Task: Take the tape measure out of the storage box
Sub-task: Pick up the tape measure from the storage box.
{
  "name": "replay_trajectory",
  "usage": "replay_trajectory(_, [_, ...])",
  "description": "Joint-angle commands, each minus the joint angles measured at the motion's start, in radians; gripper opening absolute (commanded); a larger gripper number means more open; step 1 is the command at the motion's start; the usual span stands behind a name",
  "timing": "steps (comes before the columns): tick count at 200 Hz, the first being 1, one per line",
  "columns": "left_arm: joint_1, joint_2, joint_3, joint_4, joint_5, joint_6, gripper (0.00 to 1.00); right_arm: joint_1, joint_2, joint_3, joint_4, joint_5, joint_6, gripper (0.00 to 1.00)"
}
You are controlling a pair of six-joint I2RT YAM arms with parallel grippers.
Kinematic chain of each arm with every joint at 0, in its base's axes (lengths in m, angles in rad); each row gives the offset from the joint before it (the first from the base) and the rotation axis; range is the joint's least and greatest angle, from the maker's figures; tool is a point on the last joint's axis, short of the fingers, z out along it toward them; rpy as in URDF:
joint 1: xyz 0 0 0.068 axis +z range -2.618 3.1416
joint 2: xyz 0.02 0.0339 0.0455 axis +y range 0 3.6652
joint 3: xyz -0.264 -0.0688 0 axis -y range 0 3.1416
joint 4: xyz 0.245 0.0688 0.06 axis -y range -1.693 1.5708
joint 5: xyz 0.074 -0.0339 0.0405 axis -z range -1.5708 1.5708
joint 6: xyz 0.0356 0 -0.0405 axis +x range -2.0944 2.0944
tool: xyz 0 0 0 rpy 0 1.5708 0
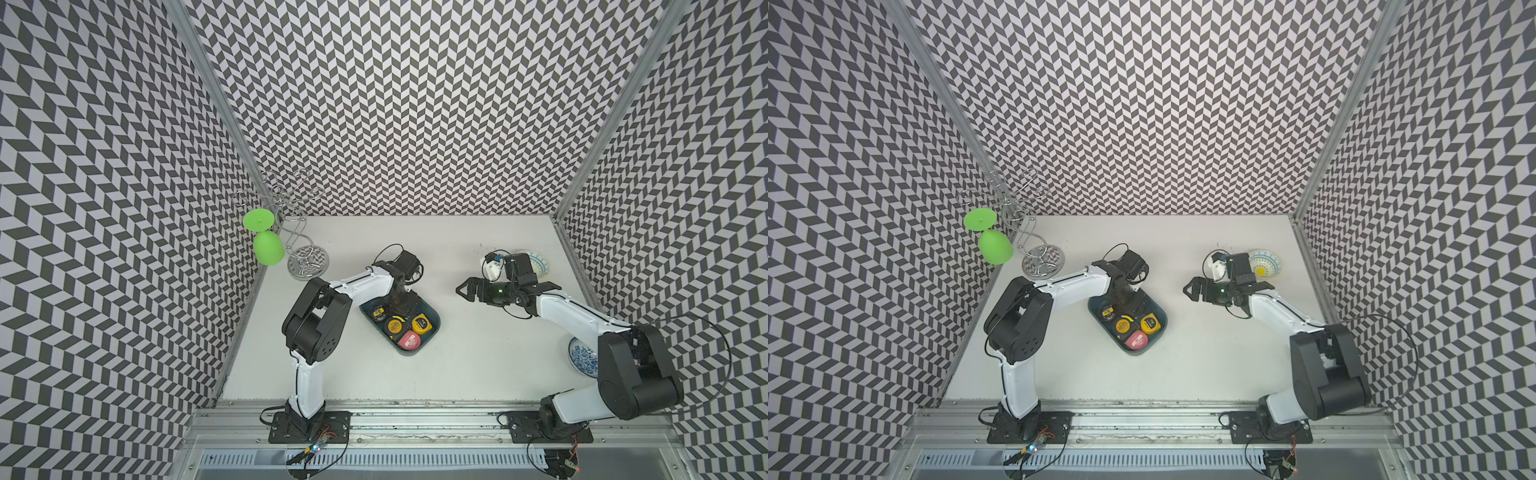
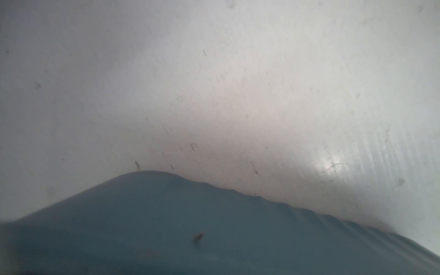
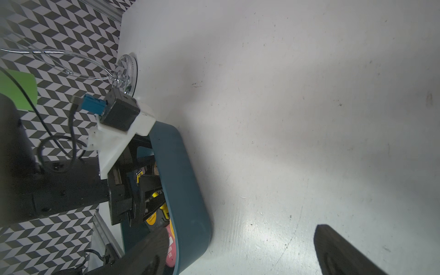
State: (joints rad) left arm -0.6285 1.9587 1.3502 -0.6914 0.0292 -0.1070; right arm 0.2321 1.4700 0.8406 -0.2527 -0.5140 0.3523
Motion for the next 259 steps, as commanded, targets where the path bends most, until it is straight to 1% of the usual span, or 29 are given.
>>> replay_trajectory(1, [-0.005, 0.001, 0.031, -0.005, -0.002, -0.006, 0.39, -0.006, -0.008, 0.005, 0.041, -0.009, 0.007, 1.00])
replay_trajectory(14, [-0.006, -0.018, 0.039, -0.008, -0.002, -0.012, 0.33, -0.006, -0.009, 0.006, 0.041, -0.013, 0.007, 1.00])
replay_trajectory(37, [-0.006, -0.058, 0.054, -0.024, 0.004, -0.026, 0.28, -0.006, -0.010, 0.007, 0.041, -0.024, 0.011, 1.00])
replay_trajectory(64, [-0.006, -0.112, 0.079, -0.054, 0.011, -0.046, 0.23, -0.007, -0.014, 0.008, 0.038, -0.036, 0.011, 1.00])
replay_trajectory(82, [-0.005, -0.152, 0.091, -0.070, 0.013, -0.057, 0.18, -0.007, -0.015, 0.006, 0.043, -0.049, 0.011, 1.00])
replay_trajectory(111, [-0.005, -0.206, 0.114, -0.094, 0.017, -0.076, 0.17, -0.003, -0.024, 0.003, 0.049, -0.063, 0.013, 1.00])
replay_trajectory(147, [-0.006, -0.250, 0.127, -0.108, 0.060, -0.104, 0.12, 0.005, -0.046, -0.001, 0.053, -0.075, 0.018, 1.00])
replay_trajectory(172, [-0.004, -0.294, 0.130, -0.089, 0.085, -0.152, 0.07, 0.020, -0.080, -0.011, 0.067, -0.077, 0.022, 0.99])
replay_trajectory(199, [-0.001, -0.358, 0.132, -0.038, 0.128, -0.241, 0.00, 0.045, -0.135, -0.043, 0.120, -0.079, 0.051, 1.00])
replay_trajectory(216, [0.000, -0.395, 0.136, -0.008, 0.151, -0.281, 0.00, 0.067, -0.169, -0.067, 0.158, -0.081, 0.074, 1.00])
replay_trajectory(222, [0.000, -0.404, 0.137, 0.000, 0.159, -0.319, 0.00, 0.075, -0.180, -0.077, 0.171, -0.077, 0.082, 0.99])
replay_trajectory(259, [-0.001, -0.451, 0.157, 0.021, 0.188, -0.385, 0.00, 0.140, -0.234, -0.107, 0.219, -0.055, 0.114, 1.00])
